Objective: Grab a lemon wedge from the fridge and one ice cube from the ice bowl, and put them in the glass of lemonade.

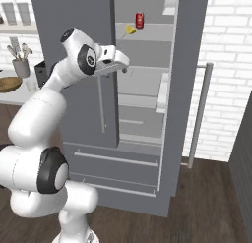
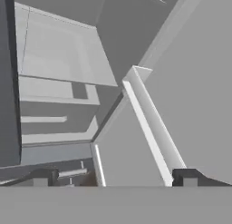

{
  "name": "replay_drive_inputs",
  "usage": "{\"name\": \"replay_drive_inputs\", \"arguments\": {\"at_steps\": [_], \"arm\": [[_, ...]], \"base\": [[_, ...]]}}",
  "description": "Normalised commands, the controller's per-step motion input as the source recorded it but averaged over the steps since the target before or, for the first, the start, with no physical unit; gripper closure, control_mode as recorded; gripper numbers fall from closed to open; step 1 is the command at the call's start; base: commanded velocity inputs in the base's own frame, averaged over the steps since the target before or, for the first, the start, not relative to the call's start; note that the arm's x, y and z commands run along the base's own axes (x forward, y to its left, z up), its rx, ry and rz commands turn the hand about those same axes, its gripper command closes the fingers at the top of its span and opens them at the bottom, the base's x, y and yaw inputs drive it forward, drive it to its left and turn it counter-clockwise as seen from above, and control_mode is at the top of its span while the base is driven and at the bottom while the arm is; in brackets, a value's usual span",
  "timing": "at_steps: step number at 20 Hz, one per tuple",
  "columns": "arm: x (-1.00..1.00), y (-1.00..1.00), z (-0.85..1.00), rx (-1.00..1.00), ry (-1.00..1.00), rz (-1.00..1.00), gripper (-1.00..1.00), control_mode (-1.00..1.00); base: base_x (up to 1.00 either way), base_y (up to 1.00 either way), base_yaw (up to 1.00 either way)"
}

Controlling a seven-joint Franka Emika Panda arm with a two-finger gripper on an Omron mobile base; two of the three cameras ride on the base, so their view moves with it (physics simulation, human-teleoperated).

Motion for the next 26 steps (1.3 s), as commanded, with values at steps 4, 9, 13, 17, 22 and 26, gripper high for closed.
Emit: {"name": "replay_drive_inputs", "arguments": {"at_steps": [4, 9, 13, 17, 22, 26], "arm": [[-0.04, 0.59, 0.04, 0.44, -0.11, 0.46, -1.00, -1.00], [-0.15, 0.57, 0.52, 0.04, 0.06, 0.27, -1.00, -1.00], [0.00, 0.78, 0.09, 0.00, 0.05, 0.11, -1.00, -1.00], [0.02, 0.64, -0.09, 0.03, 0.00, 0.04, -1.00, -1.00], [0.31, 0.26, -0.14, 0.04, 0.00, -0.02, -1.00, -1.00], [0.41, 0.00, -0.16, 0.03, 0.00, -0.12, -1.00, -1.00]], "base": [[0.00, 0.00, 0.00], [0.00, 0.00, 0.00], [0.00, 0.00, 0.00], [0.00, 0.00, 0.00], [0.00, 0.00, 0.00], [0.00, 0.00, 0.00]]}}
